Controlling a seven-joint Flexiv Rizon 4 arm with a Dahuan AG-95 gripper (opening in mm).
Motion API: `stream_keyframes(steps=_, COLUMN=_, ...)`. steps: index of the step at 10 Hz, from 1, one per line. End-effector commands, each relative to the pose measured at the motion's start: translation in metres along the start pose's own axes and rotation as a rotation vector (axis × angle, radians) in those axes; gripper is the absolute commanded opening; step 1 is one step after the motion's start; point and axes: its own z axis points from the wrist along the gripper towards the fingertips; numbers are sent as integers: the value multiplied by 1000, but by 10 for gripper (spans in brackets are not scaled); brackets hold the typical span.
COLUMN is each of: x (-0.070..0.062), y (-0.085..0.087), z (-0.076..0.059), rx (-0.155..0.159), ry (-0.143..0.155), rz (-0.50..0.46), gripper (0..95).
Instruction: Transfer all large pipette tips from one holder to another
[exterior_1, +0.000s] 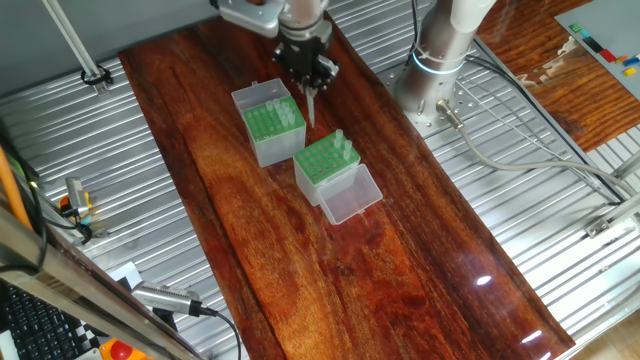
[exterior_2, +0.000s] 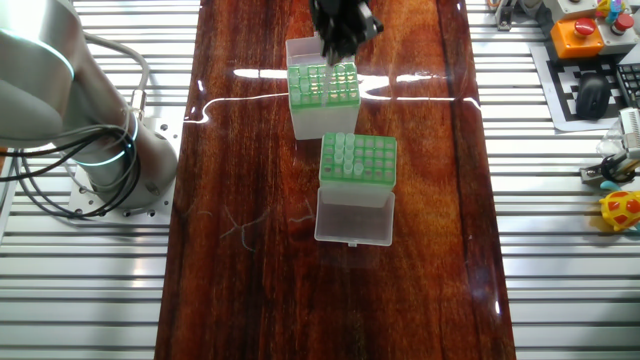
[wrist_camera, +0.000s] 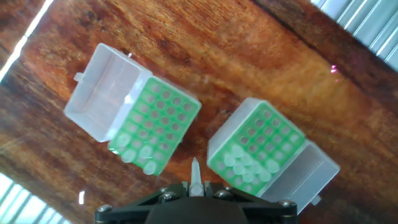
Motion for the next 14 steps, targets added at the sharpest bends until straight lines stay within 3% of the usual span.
stream_keyframes(steps=1, x=0, y=-1, z=0, rx=-20, ry=-12, rz=35, gripper=0)
stream_keyframes(steps=4, x=0, y=-1, z=0, rx=-4, ry=-22, rz=69, gripper=0)
stream_keyframes(steps=7, x=-1, y=-4, z=-2, rx=38, ry=-34, rz=63, gripper=0)
stream_keyframes(steps=11, x=-25, y=-36, z=-16, rx=50, ry=-10, rz=24, gripper=0)
stream_keyframes(steps=14, x=-27, y=-56, z=-18, rx=54, ry=-9, rz=-30, gripper=0)
